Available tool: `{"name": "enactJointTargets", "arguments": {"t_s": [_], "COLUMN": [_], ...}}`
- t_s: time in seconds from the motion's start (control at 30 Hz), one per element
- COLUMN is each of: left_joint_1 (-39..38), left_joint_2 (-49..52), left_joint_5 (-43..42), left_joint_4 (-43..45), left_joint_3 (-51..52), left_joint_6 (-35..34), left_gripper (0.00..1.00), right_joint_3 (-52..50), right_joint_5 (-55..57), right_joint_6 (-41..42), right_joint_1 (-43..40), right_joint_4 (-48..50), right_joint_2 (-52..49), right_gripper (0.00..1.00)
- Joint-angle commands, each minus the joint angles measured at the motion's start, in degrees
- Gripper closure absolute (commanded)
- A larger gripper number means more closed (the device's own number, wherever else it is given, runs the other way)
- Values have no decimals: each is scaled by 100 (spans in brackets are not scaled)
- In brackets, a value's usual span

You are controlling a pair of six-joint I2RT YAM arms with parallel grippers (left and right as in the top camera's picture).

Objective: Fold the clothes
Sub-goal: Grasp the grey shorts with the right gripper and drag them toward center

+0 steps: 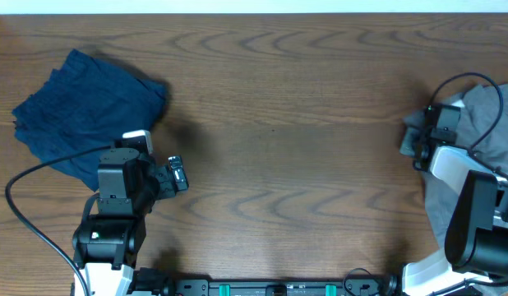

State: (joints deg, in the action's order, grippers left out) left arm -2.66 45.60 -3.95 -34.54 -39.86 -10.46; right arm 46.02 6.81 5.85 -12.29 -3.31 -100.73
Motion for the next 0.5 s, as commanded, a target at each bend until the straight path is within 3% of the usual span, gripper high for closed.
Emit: {"name": "enactJointTargets", "arguments": {"t_s": [0.0, 0.17, 0.23, 0.33, 0.43, 0.47], "left_joint_1": [24, 24, 24, 24, 22, 22], "left_joint_2": [0, 0, 2, 28, 79, 96], "left_joint_5": [-15, -15, -15, -15, -20, -20], "left_joint_4": [164, 514, 595, 656, 656, 656], "left_joint_3": [-109, -109, -109, -109, -109, -109], "left_joint_6": [13, 13, 13, 13, 11, 11], "left_gripper": [2, 2, 2, 2, 2, 2], "right_joint_3": [498, 1576, 1926, 2337, 2487, 2494], "right_joint_5": [-1574, -1541, -1257, -890, -872, -872], "right_joint_6": [236, 741, 859, 892, 887, 887], "right_joint_1": [466, 1215, 1429, 1609, 1596, 1558], "right_joint_4": [306, 1158, 1351, 1327, 852, 542], "right_joint_2": [-74, -76, -76, -76, -74, -74], "right_gripper": [99, 99, 92, 56, 1, 1]}}
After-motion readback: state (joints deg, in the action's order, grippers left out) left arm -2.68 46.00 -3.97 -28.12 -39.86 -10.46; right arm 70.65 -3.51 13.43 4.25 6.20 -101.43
